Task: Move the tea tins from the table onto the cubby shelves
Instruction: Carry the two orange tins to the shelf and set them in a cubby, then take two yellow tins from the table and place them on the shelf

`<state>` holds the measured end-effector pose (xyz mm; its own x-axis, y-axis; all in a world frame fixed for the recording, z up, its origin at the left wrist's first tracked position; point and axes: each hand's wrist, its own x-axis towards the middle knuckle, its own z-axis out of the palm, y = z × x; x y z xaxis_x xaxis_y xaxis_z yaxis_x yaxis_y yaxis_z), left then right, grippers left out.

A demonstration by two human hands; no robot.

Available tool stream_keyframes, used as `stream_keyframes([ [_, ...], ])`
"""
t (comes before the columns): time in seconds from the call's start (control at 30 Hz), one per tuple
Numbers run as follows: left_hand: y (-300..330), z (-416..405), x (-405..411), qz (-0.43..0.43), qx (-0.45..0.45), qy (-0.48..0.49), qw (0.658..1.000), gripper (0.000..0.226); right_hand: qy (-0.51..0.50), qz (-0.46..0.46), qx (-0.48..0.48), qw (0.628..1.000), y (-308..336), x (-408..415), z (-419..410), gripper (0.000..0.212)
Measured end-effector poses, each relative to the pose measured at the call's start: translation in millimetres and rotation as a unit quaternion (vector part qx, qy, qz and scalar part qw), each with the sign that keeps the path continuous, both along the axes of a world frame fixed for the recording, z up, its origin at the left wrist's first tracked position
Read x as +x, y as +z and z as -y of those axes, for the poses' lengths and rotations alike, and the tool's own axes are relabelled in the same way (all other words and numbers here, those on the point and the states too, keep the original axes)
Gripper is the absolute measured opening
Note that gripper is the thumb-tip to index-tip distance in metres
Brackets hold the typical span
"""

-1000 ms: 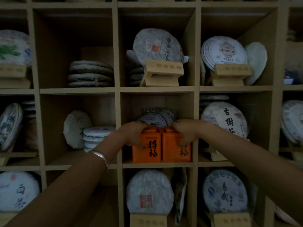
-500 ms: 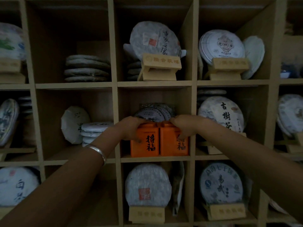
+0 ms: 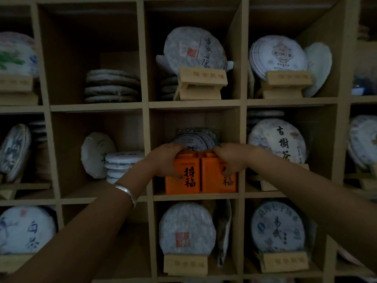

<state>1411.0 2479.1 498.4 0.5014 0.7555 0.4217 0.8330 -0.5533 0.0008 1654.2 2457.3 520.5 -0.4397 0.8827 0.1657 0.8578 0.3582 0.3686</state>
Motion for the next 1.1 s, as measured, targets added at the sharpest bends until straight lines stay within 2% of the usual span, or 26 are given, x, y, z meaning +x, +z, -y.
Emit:
stream_keyframes([
  [0.1, -1.3, 5.5, 1.1, 0.055, 0.011, -0.021, 0.998, 0.111, 0.014, -0.004, 0.032, 0.999, 0.6, -1.8, 10.4, 0.076],
  [0.3, 10.5, 18.4, 13.3, 0.064, 0.018, -0.066, 0.996, 0.096, 0.026, -0.042, 0.03, 0.998, 16.3, 3.9, 44.0, 0.067],
  [0.4, 16.6, 24.8, 30.0, 0.061, 0.029, -0.102, 0.992, 0.091, -0.005, -0.017, 0.064, 0.998, 15.5, 12.9, 65.5, 0.064],
  [0.47, 17.4, 27.5, 44.8, 0.053, 0.038, -0.124, 0.99, 0.089, -0.046, -0.015, 0.096, 0.994, 12.1, 24.6, 84.1, 0.063],
  [0.6, 8.8, 41.6, 78.3, 0.046, 0.027, -0.187, 0.981, 0.087, -0.193, -0.018, 0.095, 0.976, -0.1, 50.3, 130.2, 0.085],
  [0.7, -5.9, 61.7, 109.6, 0.042, 0.009, -0.258, 0.965, 0.082, -0.28, -0.025, 0.08, 0.956, -13.3, 63.5, 181.2, 0.071],
  [0.77, -17.0, 83.7, 134.2, 0.031, -0.01, -0.312, 0.95, 0.078, -0.345, -0.018, 0.067, 0.936, -23.5, 72.8, 226.0, 0.067],
  [0.9, -35.8, 147.8, 193.0, 0.016, -0.045, -0.421, 0.906, 0.063, -0.478, -0.003, 0.051, 0.877, -42.4, 87.2, 338.6, 0.078],
  [0.97, -44.7, 189.3, 225.1, 0.015, -0.064, -0.474, 0.878, 0.056, -0.542, -0.006, 0.045, 0.839, -50.9, 90.1, 403.3, 0.077],
  [1.1, -63.5, 291.7, 285.8, -0.017, -0.115, -0.547, 0.829, 0.065, -0.656, -0.021, 0.035, 0.753, -64.1, 76.6, 543.0, 0.067],
])
